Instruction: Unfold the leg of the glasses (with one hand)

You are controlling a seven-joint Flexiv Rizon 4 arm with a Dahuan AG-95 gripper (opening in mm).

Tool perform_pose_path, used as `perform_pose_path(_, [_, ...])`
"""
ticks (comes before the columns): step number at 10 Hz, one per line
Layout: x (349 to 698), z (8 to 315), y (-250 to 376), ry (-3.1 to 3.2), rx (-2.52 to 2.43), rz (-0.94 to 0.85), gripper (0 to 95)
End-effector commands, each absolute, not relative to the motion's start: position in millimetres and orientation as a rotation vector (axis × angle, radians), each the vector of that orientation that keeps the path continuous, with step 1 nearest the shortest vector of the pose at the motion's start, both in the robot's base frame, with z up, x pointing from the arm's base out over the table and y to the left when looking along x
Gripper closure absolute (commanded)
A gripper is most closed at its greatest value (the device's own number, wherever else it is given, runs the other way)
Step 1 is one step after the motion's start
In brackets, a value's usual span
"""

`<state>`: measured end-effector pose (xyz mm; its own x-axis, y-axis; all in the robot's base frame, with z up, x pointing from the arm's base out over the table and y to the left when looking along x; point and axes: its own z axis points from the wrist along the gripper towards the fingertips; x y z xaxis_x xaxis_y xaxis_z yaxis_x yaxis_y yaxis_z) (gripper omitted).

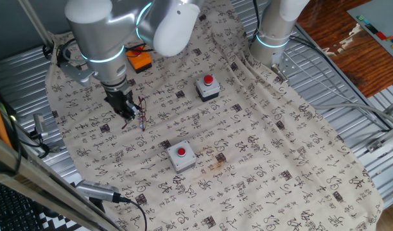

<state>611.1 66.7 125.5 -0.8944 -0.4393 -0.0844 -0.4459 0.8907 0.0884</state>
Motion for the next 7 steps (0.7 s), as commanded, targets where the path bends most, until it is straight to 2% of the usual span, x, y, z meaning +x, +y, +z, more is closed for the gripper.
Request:
perform_pose_path(1, [611.3, 125.1, 66.7, 2.989, -0.695, 0.161, 76.0])
perform_pose_path(6, [608.6, 132.4, 65.7, 2.994, -0.748, 0.148, 76.0])
perform_pose_path(7, [606.9, 130.5, 66.4, 2.992, -0.769, 0.132, 95.0])
